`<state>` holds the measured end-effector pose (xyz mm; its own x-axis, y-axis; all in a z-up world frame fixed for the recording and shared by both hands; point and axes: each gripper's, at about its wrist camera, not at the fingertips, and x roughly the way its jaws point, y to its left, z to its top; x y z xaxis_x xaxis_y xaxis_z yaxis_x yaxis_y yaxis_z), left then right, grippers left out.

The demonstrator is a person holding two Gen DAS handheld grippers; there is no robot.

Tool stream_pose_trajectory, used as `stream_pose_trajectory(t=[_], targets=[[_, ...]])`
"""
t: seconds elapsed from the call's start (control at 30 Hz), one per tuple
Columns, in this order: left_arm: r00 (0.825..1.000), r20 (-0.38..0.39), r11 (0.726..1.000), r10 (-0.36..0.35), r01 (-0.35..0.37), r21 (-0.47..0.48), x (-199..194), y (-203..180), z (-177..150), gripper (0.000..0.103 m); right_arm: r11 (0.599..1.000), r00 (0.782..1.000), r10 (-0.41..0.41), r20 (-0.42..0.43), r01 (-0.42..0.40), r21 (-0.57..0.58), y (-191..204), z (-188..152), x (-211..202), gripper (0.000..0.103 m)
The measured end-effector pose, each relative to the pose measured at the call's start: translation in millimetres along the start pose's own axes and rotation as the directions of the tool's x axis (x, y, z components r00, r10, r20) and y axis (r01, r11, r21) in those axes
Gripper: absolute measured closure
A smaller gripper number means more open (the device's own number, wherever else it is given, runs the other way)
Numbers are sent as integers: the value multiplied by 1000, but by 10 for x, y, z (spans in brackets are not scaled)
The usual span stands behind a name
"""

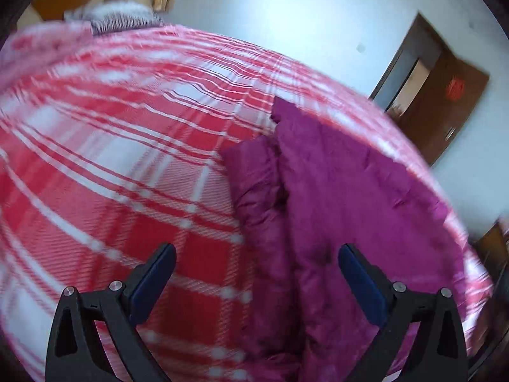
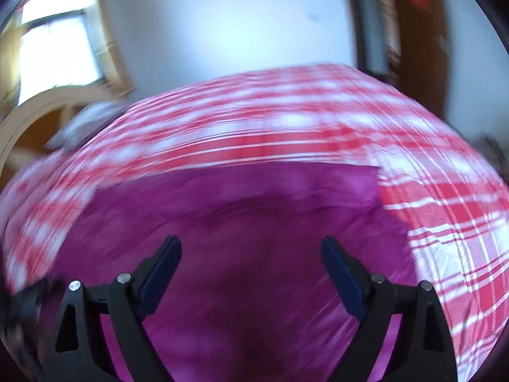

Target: Fold large clothes

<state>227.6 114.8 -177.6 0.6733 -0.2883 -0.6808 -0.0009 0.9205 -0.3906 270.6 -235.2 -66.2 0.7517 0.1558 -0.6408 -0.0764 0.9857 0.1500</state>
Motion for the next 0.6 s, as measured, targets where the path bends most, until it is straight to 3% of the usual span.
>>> stream_pose_trajectory(t=[0.07, 0.23, 0.33, 0.6], targets=[[995, -44, 995, -95, 93, -33, 117, -12, 61, 1, 996, 1000, -14, -15, 13, -87, 310, -170, -95, 13], [989, -44, 990, -140, 139, -16, 138, -51, 59, 2, 986, 986, -110, -127, 91, -142, 494, -527, 240, 16], [984, -60, 986, -167, 167, -4, 116, -67, 12, 15, 985, 985, -117, -131, 99, -139, 422, -625, 373, 7], [959, -111, 965, -262, 263, -12, 94, -163, -112, 55, 988, 989, -102, -106, 88, -125, 368, -679, 408, 5]])
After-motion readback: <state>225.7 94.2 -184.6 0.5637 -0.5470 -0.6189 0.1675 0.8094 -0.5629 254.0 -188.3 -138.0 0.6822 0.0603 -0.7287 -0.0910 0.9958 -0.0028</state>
